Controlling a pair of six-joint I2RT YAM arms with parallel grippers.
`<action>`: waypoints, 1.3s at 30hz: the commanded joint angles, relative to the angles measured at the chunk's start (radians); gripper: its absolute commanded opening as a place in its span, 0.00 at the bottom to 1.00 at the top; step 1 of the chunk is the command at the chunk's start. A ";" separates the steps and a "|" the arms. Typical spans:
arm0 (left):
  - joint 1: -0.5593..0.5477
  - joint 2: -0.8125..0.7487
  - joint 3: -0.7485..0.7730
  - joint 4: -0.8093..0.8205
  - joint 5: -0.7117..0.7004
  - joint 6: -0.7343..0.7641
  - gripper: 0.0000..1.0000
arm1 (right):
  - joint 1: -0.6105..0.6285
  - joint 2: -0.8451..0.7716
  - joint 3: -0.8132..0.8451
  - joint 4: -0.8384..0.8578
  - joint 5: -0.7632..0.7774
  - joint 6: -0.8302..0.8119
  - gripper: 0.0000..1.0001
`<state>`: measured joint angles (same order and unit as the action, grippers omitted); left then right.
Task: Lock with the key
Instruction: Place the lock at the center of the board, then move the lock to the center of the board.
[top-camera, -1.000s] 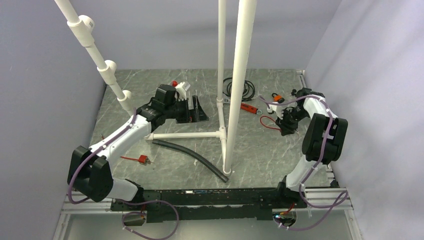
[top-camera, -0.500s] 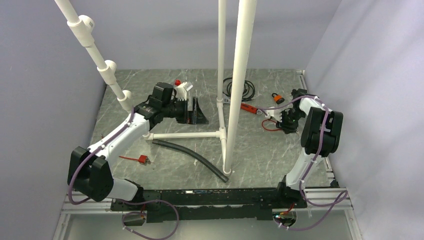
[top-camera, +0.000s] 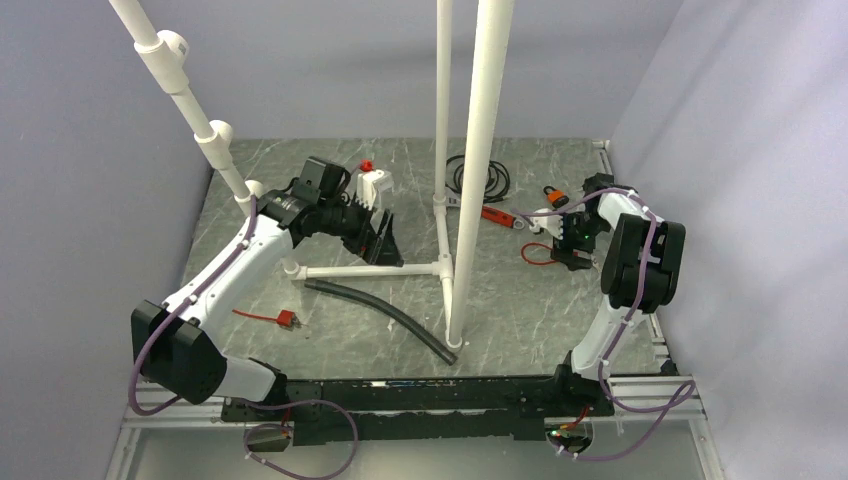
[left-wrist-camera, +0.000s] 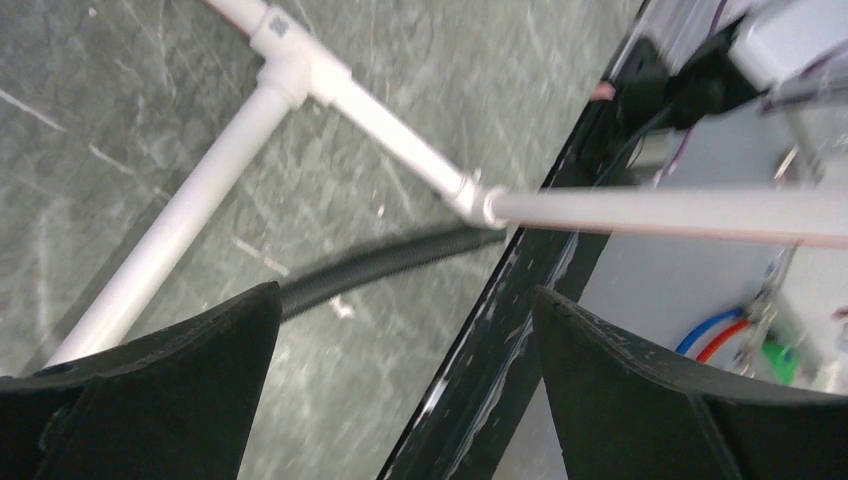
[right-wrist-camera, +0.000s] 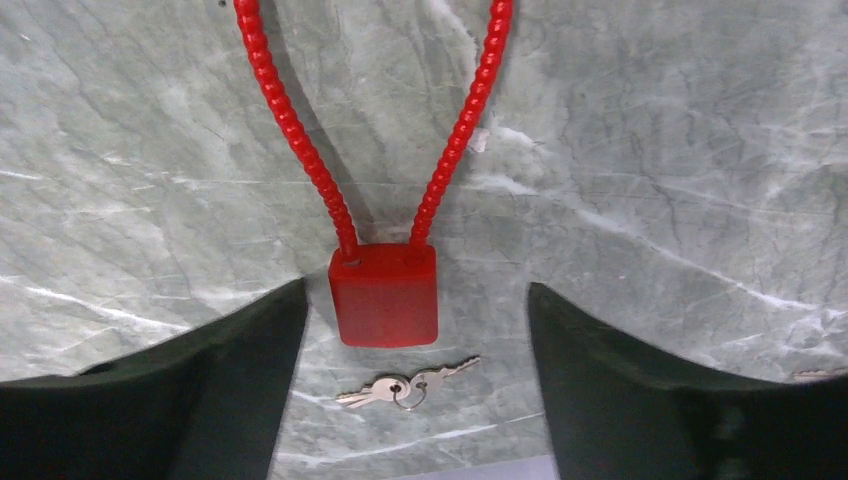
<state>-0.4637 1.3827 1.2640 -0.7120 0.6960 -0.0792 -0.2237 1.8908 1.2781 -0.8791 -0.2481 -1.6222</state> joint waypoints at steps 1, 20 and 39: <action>0.000 -0.052 0.085 -0.280 0.018 0.333 1.00 | 0.001 -0.017 0.105 -0.066 -0.108 0.075 0.98; 0.007 -0.067 -0.051 -0.802 -0.453 1.096 0.99 | 0.035 -0.189 0.099 0.023 -0.501 0.577 1.00; 0.092 -0.149 -0.477 -0.362 -0.714 1.422 0.86 | 0.037 -0.301 -0.006 0.193 -0.666 0.904 1.00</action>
<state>-0.4164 1.2438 0.8391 -1.2144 -0.0120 1.2255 -0.1871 1.6337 1.2678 -0.7494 -0.8555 -0.7818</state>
